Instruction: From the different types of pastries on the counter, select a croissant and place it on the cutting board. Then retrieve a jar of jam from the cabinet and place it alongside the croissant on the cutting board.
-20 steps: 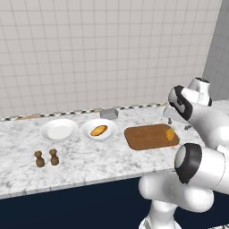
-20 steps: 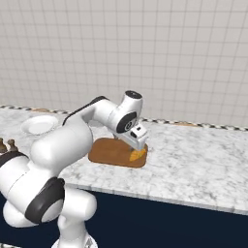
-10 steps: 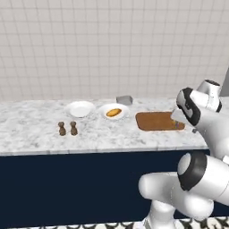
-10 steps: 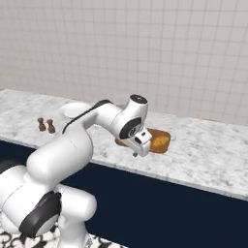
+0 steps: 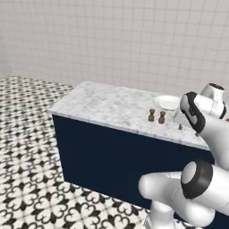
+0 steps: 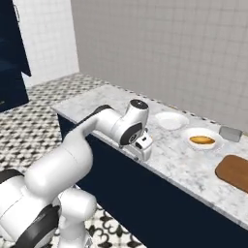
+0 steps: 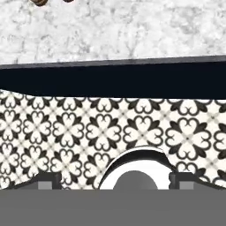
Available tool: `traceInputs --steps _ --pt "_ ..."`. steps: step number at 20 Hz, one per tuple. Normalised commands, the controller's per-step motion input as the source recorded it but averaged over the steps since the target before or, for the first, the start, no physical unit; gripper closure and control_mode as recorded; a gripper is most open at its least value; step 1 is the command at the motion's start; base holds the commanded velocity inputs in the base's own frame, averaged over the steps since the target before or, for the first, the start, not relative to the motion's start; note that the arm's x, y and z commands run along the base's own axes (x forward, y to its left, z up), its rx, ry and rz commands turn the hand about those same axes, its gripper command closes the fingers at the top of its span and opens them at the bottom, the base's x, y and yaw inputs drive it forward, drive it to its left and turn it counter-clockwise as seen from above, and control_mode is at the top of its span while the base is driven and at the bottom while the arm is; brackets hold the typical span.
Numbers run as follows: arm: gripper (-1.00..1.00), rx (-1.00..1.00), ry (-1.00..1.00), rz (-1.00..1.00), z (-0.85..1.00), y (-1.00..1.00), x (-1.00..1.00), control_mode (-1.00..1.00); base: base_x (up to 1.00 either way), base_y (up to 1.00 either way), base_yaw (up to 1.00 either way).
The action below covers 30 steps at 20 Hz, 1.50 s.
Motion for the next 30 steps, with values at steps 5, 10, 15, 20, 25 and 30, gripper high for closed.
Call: traceInputs --steps 5,10,15,20,25,30 --pt "-1.00 0.00 0.00 0.00 0.00 0.00 0.00 1.00 0.06 0.94 0.64" --pt "-1.00 0.00 0.00 0.00 0.00 0.00 0.00 1.00 0.49 0.92 0.49" --pt "-1.00 0.00 0.00 0.00 0.00 0.00 0.00 1.00 0.96 0.82 0.36" --pt "-1.00 0.00 0.00 0.00 0.00 0.00 0.00 1.00 1.00 0.65 0.31" --pt "-1.00 0.00 0.00 0.00 0.00 0.00 0.00 1.00 1.00 0.40 0.20" --pt "-1.00 0.00 0.00 0.00 0.00 0.00 0.00 1.00 1.00 0.16 0.08"
